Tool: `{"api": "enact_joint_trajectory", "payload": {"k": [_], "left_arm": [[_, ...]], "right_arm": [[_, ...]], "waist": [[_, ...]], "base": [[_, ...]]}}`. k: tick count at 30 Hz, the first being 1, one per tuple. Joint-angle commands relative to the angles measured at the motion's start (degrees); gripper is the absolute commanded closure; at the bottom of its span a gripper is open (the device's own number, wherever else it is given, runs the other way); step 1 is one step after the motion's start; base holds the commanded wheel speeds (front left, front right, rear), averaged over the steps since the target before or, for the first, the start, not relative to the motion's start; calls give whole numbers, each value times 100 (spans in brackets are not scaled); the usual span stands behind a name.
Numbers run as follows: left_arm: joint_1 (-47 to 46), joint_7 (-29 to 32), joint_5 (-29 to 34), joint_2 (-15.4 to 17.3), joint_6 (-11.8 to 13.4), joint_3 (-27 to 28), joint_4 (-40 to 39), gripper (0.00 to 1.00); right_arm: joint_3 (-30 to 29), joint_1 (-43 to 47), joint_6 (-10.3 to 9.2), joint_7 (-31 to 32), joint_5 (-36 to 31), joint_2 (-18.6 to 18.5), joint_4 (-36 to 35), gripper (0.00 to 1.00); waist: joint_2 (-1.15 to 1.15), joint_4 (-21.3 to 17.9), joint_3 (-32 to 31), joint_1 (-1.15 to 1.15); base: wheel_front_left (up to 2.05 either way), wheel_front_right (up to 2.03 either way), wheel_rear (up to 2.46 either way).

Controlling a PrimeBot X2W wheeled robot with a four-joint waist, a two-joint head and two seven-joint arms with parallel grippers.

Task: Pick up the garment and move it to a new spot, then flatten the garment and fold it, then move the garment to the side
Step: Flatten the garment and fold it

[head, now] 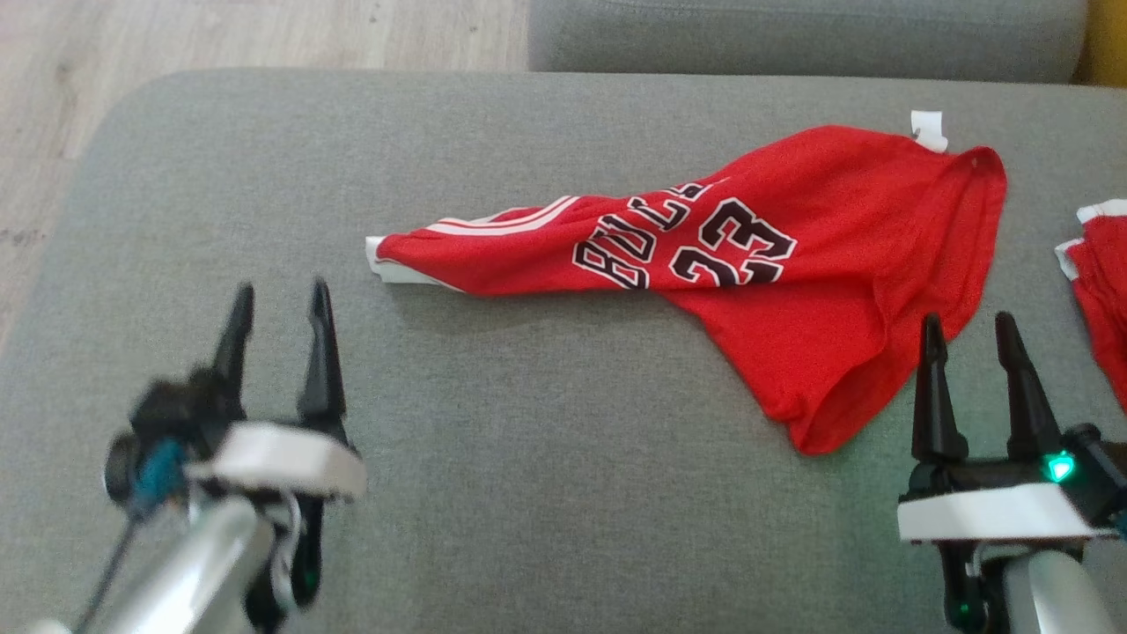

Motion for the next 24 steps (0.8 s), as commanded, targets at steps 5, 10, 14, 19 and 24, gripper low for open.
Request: {"api": "enact_joint_trajectory", "payload": {"k": [5,10,14,19,24], "left_arm": [[488,-54,673,-212,27,888,-368,0],[767,-55,1060,-488,-214,1193,-318,0],[823,-55,1246,-639,-398,1352,-212,0],[817,-55,1403,-844,-602,1406,-21,0],[738,-55,1532,-1023,-781,1424,191,0]], "right_arm": [[141,-9,39,-37,-26,-49,-122,0],[207,7,39,-37,-72,-49,-61,0],[531,48,39,88,-157,-49,204,0],[802,69,39,719,-250,-49,585,0],[974,-19,39,1370,-415,-49,902,0]], "waist": [[0,58,-108,1],[0,46,-174,1],[0,46,-157,1],[0,99,-66,1],[0,198,34,1]], "base": [[0,0,0],[0,0,0],[0,0,0],[0,0,0],[0,0,0]]}}
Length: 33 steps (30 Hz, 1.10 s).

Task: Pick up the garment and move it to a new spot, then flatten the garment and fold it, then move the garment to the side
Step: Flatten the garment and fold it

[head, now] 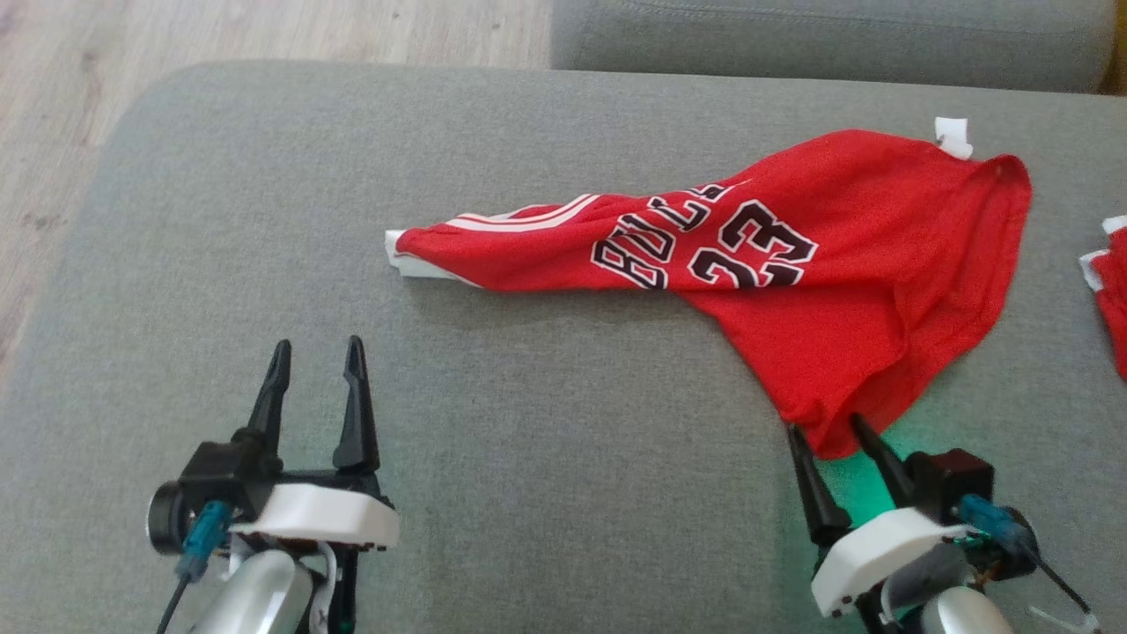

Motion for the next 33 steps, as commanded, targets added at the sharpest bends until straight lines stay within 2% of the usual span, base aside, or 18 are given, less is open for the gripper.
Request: {"api": "enact_joint_trajectory", "payload": {"k": [1,10,11,12,18,23,30,33], "left_arm": [[-255,-54,87,5,-84,279,-74,0],[-355,-54,264,-186,-289,438,127,0],[-356,-54,286,-205,-306,457,149,0],[-349,-54,305,-219,-320,478,171,0],[-266,-54,383,-211,-391,649,270,0],[-184,-54,445,-232,-449,714,320,0],[-139,-54,512,-321,-500,726,362,0],[-134,-54,540,-401,-533,721,396,0]], "right_arm": [[213,-139,39,173,-64,-48,-81,0],[319,-424,39,346,-62,-48,238,0],[329,-447,39,344,-60,-48,271,56],[336,-473,39,314,-61,-48,280,100],[110,-415,39,163,-45,-48,119,100],[-339,14,39,251,-139,-48,-407,100],[-1153,733,39,786,-360,-48,-1405,100],[-1392,1002,39,1266,-416,-48,-1551,100]], "waist": [[0,69,59,0],[0,218,189,0],[0,220,187,0],[0,208,180,0],[0,-113,73,0],[0,-521,-145,0],[0,-871,-368,0],[0,-888,-401,0]], "base": [[0,0,0],[0,0,0],[0,0,0],[0,0,0],[0,0,0],[0,0,0],[0,0,0],[0,0,0]]}}
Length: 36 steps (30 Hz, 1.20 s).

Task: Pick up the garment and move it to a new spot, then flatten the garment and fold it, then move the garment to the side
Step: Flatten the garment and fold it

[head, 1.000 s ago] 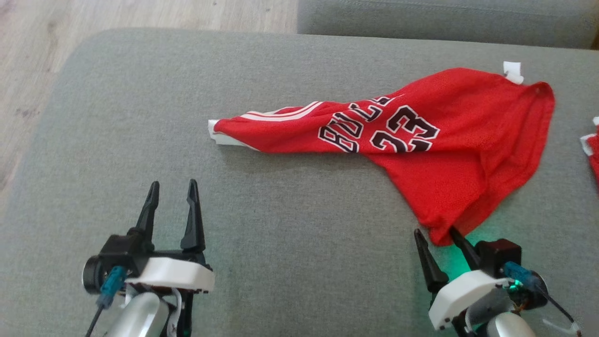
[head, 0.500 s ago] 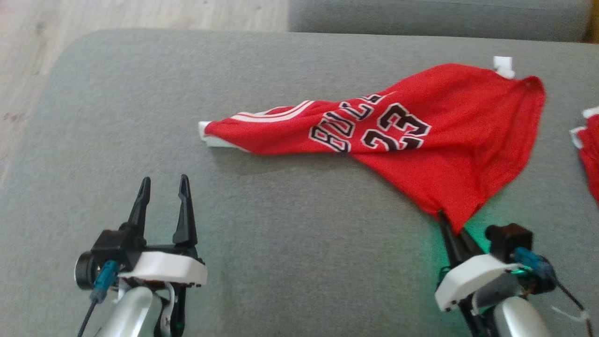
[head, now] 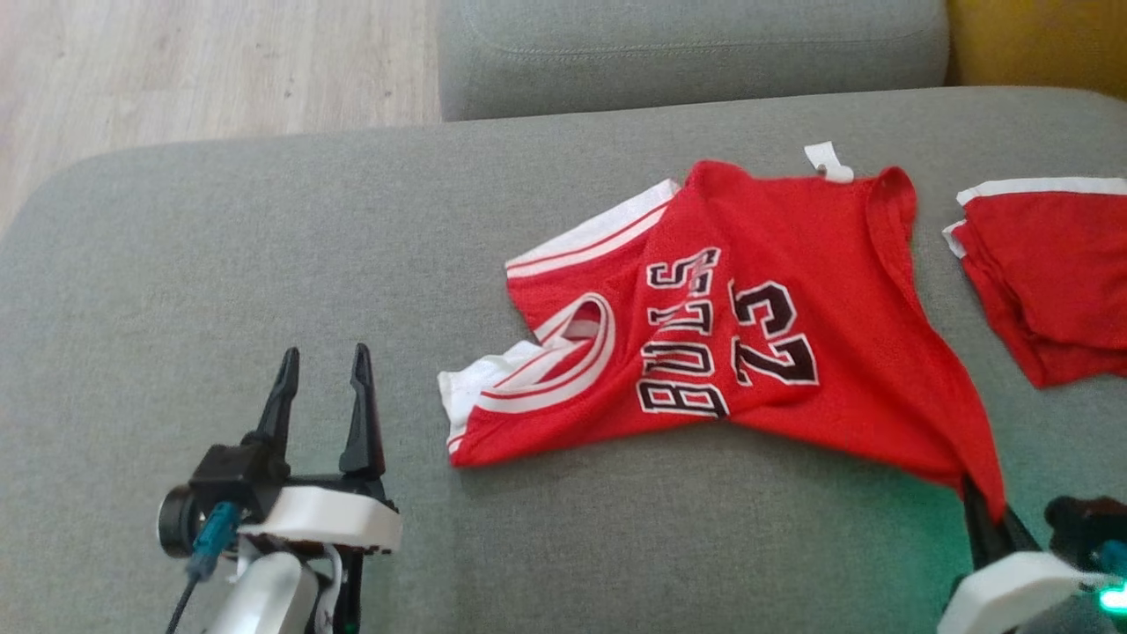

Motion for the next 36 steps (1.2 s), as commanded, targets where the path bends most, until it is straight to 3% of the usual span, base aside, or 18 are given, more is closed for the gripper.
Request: {"api": "enact_joint_trajectory", "payload": {"k": [1,4,5,6,15,18,23,29,36], "left_arm": [[-143,-54,55,34,-44,222,-110,0],[-132,-54,82,-24,-89,199,-54,0],[-141,-54,88,-37,-108,191,-33,0],[-155,-54,96,-47,-128,187,-12,0],[-425,-54,165,-77,-271,148,100,0],[-547,6,165,-72,-363,84,119,0],[-1260,488,165,92,-747,-79,75,0],[-2663,2136,-197,421,-1462,-449,224,0],[-4209,4317,-1150,1001,-1590,-1324,504,0]], "right_arm": [[22,-25,39,122,-68,-56,-191,100],[-143,-29,39,193,-66,-56,-212,100],[-130,-80,39,80,-120,-56,-280,33],[-77,-143,39,-38,-63,-56,-331,0],[706,-765,39,-2004,493,-56,-928,0],[802,-840,39,-2183,569,-56,-880,0],[959,-1031,39,-2332,538,-56,-710,0],[839,-1328,39,-2463,612,-56,-612,0],[946,-1655,39,-2555,830,-56,-387,0]], "waist": [[0,12,-12,1],[0,53,-25,1],[0,76,-18,1],[0,95,-13,1],[0,201,92,1],[0,203,171,1],[0,101,469,1],[0,-268,993,1],[0,-892,1507,1]], "base": [[0,0,0],[0,0,0],[0,0,0],[0,0,0],[0,0,0],[0,0,0],[0,0,0],[0,0,0],[0,0,0]]}}
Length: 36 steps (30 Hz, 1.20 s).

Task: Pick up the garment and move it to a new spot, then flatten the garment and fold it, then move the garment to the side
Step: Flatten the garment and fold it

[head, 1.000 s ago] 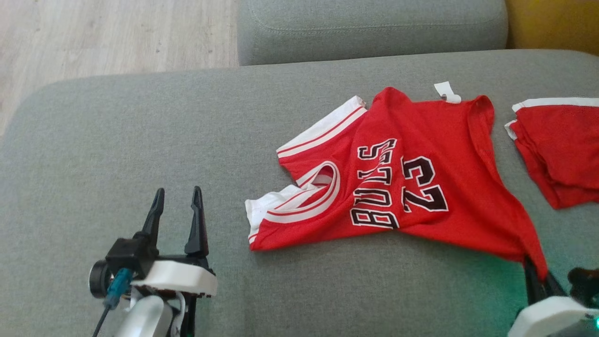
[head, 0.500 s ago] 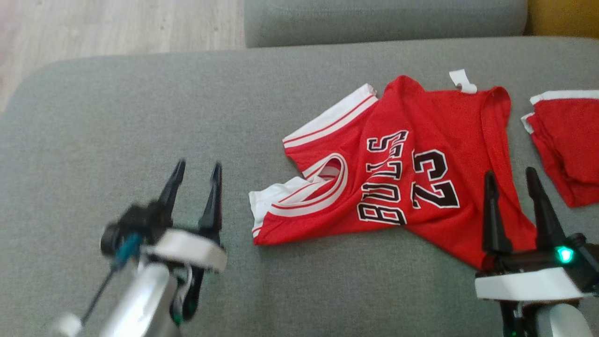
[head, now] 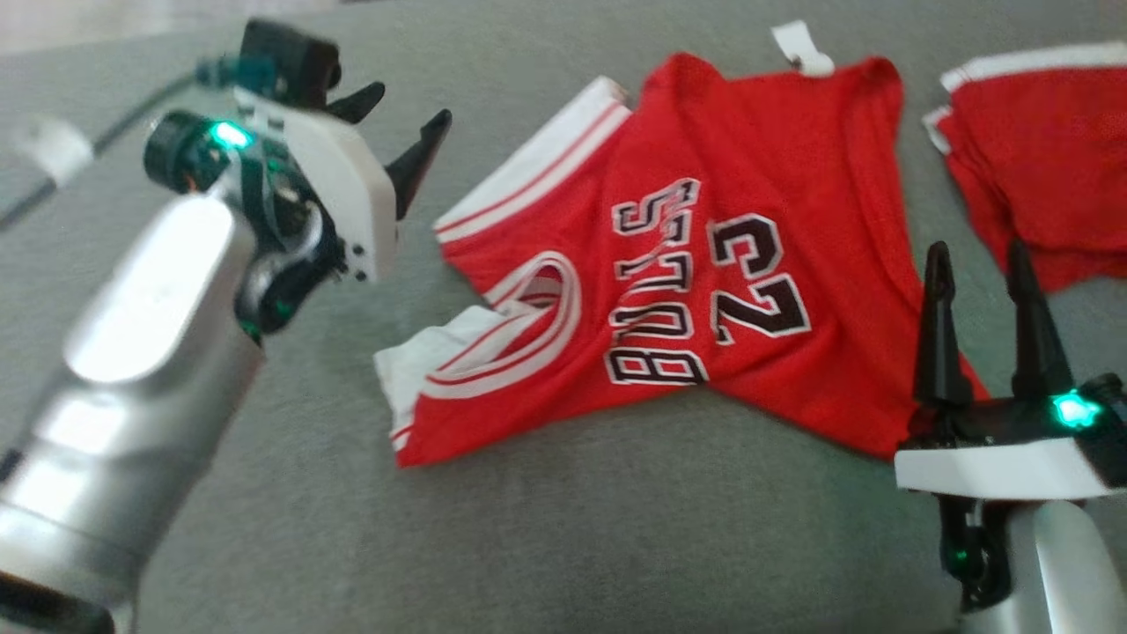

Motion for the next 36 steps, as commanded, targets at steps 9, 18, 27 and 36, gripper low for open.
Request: {"api": "enact_joint_trajectory", "payload": {"k": [9,18,27,36], "left_arm": [[-1176,1568,-1157,1012,-33,-1003,0,0],[-1422,1752,-1575,1264,-33,-1502,230,0],[-1564,1621,-1959,1402,-34,-1749,180,100],[-2146,195,-1423,1383,91,-1512,797,100]], "right_arm": [[265,-352,39,-72,357,-55,-154,0],[252,-360,39,-72,460,-55,-174,0],[255,-351,39,-73,447,-55,-149,0],[347,-374,39,-73,298,-55,-134,0]], "waist": [[0,-924,760,-1],[0,-1111,936,-1],[0,-1077,888,-1],[0,-961,814,-1]], "base": [[0,0,0],[0,0,0],[0,0,0],[0,0,0]]}}
